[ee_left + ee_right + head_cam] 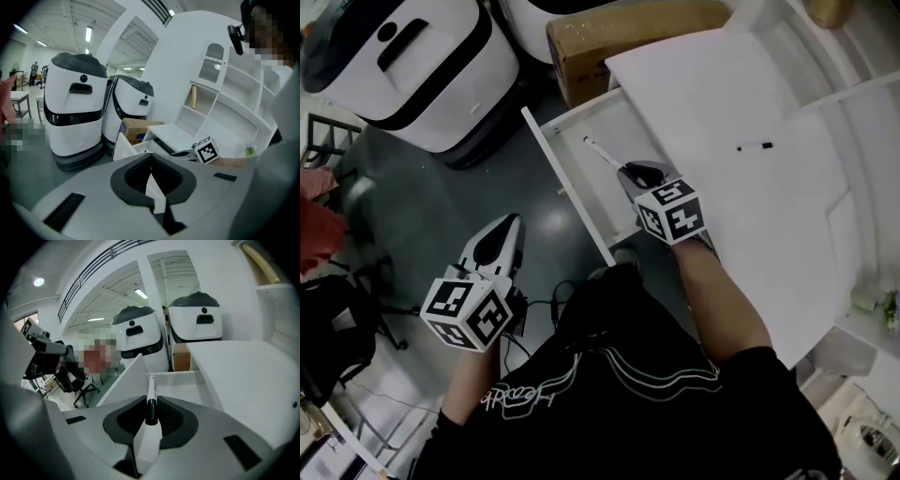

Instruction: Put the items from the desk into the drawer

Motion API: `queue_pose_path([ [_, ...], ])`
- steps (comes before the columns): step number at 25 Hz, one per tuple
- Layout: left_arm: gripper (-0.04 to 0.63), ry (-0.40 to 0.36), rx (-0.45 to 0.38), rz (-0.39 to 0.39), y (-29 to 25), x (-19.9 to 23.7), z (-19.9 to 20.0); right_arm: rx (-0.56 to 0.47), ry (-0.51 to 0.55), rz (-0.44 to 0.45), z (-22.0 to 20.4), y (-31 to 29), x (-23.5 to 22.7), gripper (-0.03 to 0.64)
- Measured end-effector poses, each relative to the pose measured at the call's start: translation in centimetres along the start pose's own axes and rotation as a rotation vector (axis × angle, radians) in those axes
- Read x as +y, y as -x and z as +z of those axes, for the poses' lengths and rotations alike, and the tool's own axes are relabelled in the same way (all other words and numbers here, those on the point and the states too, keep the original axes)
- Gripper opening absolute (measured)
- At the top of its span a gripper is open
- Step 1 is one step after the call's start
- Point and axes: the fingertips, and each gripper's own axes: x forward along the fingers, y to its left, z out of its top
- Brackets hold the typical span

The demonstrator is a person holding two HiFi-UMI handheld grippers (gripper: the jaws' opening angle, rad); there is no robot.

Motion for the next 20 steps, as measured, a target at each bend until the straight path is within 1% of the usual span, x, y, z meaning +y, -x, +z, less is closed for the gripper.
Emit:
queue_pose_path([
  [3, 0.020, 0.065, 0.021, 0.034, 0.3, 1.6, -1.8, 0.070, 0.033, 0.011, -2.0, -3.9, 0.1, 0.086],
  [5, 0.020, 0.094, 0.029, 0.062, 0.6, 2.7, -2.6, 0.103, 0.052, 0.009, -3.2, -6.0, -0.3, 0.086],
  [12, 0.020, 0.150, 0.023, 0.160, 1.8, 5.7, -4.1, 0.173, 0.110, 0.014, -5.7, -11.6, -1.6, 0.086],
  [17, 0.020, 0.170, 0.031, 0.192, 1.3, 6.4, -4.0, 0.256, 0.138, 0.038, -7.2, -14.4, -2.4, 0.087],
  [20, 0.020, 0.177, 0.025, 0.193, 1.0, 6.9, -4.1, 0.299, 0.137, 0.057, -8.0, -15.6, -2.5, 0.089],
])
